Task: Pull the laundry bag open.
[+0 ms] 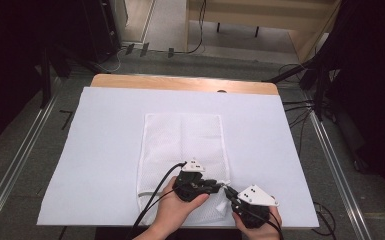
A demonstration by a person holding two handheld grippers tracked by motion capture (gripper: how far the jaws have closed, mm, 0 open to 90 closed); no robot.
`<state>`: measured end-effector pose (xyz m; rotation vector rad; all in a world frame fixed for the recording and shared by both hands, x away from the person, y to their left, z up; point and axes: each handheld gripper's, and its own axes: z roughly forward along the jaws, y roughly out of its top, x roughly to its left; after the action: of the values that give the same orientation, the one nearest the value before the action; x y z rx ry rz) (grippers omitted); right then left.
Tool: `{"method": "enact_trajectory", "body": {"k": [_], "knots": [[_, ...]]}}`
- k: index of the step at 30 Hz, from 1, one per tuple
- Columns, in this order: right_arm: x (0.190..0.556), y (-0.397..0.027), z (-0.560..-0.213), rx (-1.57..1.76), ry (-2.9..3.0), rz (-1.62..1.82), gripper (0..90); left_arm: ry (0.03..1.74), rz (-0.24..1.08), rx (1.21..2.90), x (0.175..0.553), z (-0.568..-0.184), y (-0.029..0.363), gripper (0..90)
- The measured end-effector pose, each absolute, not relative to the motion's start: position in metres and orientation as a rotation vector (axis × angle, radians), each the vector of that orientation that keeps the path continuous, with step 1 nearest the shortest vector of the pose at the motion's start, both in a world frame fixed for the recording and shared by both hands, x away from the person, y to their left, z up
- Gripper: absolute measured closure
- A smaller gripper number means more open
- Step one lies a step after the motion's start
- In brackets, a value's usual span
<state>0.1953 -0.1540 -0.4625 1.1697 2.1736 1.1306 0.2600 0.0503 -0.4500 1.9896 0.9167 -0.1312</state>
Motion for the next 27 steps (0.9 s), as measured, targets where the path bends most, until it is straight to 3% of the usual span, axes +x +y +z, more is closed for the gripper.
{"method": "enact_trajectory", "body": {"k": [7, 15, 18, 22, 27], "knots": [[0.195, -0.149, -0.463, 1.157, 2.186, 1.120, 88.4, 0.930, -0.119, 1.957, 0.262, -0.439, 0.043, 65.8], [0.195, -0.147, -0.463, 1.147, 2.202, 1.130, 88.5, 0.996, -0.095, 1.979, 0.267, -0.437, 0.019, 47.8], [0.195, -0.147, -0.462, 1.153, 2.205, 1.135, 88.5, 0.994, -0.076, 1.999, 0.266, -0.438, 0.018, 51.0], [0.195, -0.149, -0.462, 1.168, 2.211, 1.132, 88.5, 0.982, -0.104, 1.968, 0.268, -0.435, 0.025, 71.2], [0.197, -0.152, -0.463, 1.186, 2.202, 1.132, 88.5, 0.951, -0.137, 1.980, 0.269, -0.431, 0.034, 76.7]]}}
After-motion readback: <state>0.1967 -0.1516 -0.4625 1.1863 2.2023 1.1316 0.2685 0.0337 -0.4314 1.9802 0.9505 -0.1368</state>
